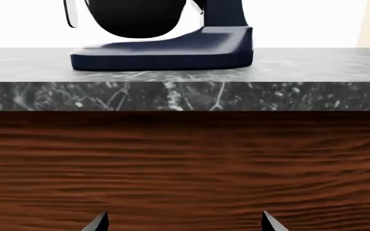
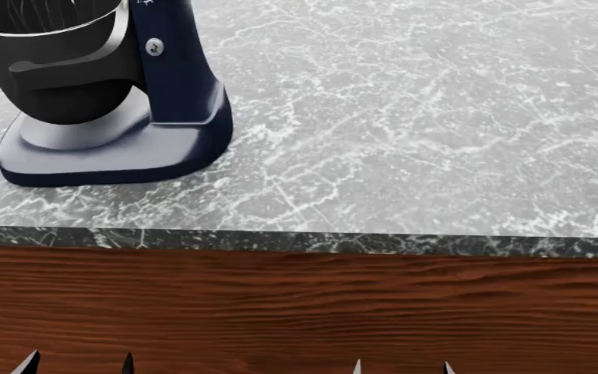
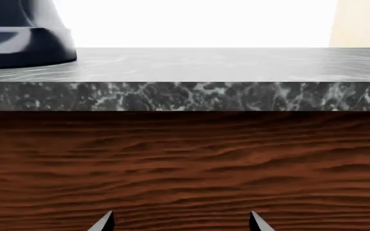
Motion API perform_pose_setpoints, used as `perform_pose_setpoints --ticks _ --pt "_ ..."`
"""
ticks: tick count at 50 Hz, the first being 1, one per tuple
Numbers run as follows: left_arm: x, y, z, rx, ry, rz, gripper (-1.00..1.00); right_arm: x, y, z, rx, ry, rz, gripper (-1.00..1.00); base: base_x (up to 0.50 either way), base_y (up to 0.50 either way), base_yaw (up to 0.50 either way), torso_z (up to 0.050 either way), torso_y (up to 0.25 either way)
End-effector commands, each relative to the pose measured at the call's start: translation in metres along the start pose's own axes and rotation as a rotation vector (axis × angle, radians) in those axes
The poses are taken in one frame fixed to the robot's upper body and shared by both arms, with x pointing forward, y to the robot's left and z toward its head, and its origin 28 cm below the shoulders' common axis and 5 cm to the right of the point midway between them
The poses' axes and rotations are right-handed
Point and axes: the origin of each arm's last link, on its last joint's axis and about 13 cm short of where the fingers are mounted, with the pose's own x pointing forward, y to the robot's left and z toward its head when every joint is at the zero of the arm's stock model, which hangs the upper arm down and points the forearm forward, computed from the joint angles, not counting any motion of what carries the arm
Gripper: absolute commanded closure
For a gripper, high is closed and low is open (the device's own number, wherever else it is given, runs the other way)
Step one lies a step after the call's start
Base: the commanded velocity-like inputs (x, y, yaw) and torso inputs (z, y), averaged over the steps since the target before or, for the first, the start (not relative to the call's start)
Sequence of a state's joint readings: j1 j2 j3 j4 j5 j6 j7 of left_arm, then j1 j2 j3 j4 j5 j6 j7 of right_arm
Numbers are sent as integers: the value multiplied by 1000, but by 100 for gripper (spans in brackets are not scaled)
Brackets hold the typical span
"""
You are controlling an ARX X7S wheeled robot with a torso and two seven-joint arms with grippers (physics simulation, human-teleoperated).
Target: Open the stand mixer head.
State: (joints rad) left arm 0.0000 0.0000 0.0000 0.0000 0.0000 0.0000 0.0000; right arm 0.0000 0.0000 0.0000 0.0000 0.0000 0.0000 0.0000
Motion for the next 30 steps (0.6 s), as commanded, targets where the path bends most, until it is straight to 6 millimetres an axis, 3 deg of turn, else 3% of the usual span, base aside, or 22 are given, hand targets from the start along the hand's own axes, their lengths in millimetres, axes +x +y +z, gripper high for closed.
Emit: perform_pose_setpoints --ticks 1,11,12,13,15,20,30 --pt "0 0 -1 2 2 -4 -100 1 0 -2 -4 18 -10 -100 0 0 0 0 0" --pt "1 0 0 12 36 30 -100 1 0 -2 -5 20 -20 -100 0 0 0 0 0" --pt "-35 -1 -134 175 432 -87 -100 -24 9 -118 133 468 -65 -100 0 0 0 0 0" --pt "1 0 1 19 9 21 -100 1 0 -2 2 22 -18 -100 0 0 0 0 0" --pt "2 0 1 17 101 27 -100 1 -1 -2 3 21 -22 -100 0 0 0 0 0" --pt "1 1 3 139 53 94 -100 5 -5 -4 -46 17 -47 -100 0 0 0 0 0" --pt "1 3 14 145 -22 75 -100 6 -5 -4 -56 26 -61 -100 0 0 0 0 0"
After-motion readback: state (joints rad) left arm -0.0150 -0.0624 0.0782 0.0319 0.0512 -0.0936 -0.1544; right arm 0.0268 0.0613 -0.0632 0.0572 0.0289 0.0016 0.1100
